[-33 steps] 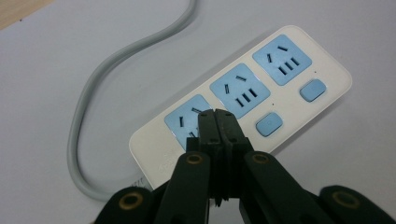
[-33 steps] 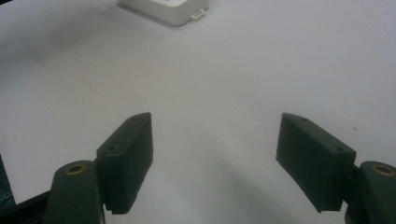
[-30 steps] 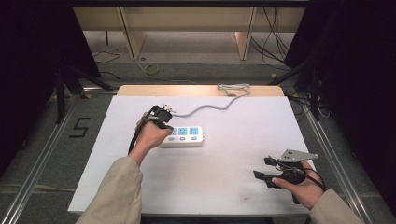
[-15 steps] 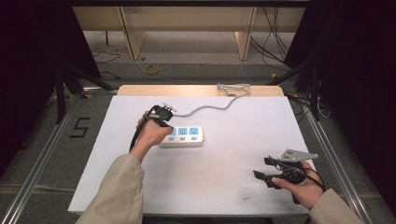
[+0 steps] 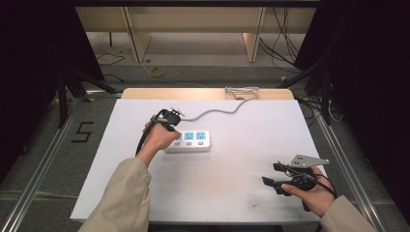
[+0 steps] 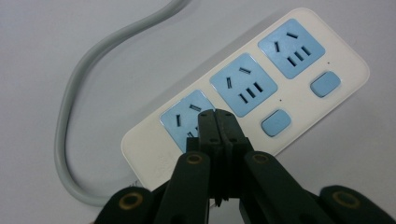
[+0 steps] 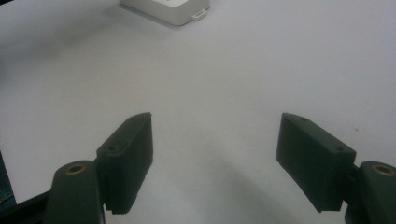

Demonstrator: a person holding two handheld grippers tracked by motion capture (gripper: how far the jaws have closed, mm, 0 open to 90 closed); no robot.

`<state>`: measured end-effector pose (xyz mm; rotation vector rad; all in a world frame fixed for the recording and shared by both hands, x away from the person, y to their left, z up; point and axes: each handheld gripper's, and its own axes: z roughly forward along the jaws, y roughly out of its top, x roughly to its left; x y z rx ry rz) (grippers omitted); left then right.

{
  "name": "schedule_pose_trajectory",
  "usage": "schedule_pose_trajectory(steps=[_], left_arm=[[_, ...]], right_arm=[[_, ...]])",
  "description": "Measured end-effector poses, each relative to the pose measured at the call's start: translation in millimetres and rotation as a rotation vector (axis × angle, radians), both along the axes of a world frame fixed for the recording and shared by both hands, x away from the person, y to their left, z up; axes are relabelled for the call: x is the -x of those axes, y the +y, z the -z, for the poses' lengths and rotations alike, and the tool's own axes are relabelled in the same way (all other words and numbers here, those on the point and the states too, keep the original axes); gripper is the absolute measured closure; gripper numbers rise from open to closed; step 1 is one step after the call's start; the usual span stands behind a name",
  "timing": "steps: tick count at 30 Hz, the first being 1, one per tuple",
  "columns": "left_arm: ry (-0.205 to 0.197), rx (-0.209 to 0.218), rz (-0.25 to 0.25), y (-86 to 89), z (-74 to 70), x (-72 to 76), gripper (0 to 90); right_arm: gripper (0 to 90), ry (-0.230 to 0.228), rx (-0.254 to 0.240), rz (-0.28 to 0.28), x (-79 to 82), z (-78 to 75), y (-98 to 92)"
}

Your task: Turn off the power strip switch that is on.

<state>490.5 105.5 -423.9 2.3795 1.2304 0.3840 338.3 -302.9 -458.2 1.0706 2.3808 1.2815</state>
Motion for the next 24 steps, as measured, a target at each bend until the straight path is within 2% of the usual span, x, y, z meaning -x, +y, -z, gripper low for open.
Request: schedule_pose_trajectory(steps=[13, 24], left_arm=[[0.072, -0.031, 0.029, -5.0, 6.5, -0.9, 90.0], [0.103, -0.041, 0.024, -6.1, 10.3, -1.9, 90.0]], right_arm=[[27.8, 0.0, -0.003, -0.002, -0.2, 0.1, 0.0], [27.6, 0.001, -0.005, -0.002, 0.0, 0.2, 0.2]])
